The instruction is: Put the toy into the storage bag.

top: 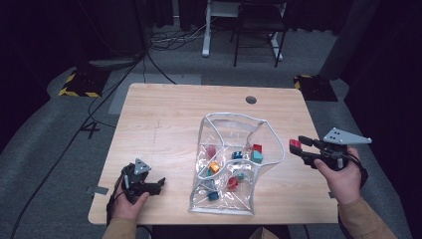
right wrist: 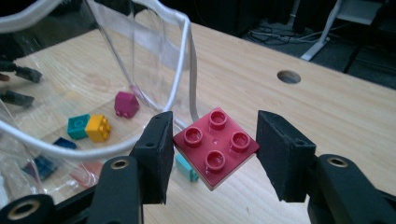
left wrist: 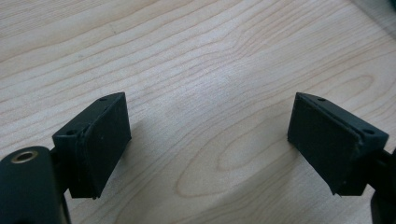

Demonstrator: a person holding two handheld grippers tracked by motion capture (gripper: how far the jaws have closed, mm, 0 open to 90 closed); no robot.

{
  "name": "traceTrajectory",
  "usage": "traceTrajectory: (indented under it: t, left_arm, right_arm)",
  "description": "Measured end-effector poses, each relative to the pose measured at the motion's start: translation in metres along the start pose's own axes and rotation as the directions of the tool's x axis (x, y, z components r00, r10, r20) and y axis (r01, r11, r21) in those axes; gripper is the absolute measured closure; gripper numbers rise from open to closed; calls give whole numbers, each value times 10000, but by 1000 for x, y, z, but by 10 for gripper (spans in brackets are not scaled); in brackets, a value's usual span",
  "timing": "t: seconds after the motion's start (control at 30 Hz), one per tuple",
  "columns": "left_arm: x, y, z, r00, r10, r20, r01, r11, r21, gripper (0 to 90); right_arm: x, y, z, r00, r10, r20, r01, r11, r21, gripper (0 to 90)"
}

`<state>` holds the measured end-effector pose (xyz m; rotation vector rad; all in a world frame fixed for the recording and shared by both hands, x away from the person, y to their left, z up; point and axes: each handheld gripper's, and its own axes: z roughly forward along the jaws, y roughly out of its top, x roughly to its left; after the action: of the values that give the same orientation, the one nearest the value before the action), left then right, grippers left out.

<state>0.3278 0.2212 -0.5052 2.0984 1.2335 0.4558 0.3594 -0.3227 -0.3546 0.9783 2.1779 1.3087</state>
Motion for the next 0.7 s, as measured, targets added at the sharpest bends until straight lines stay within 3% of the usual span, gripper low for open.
traceTrajectory:
  t: [0.33,0.7]
  left_arm:
    - [0,-2,-2,10000,34,-26,-34,10000,45,135]
    - [0,-1,-1,10000,12,18,-12,10000,38,130]
  right_arm:
    - [11,37,-5,9976,-452,-527,416,9969,-664,481]
    - [34,70,12,9858,-1040,-1320,924,9915,-912,481]
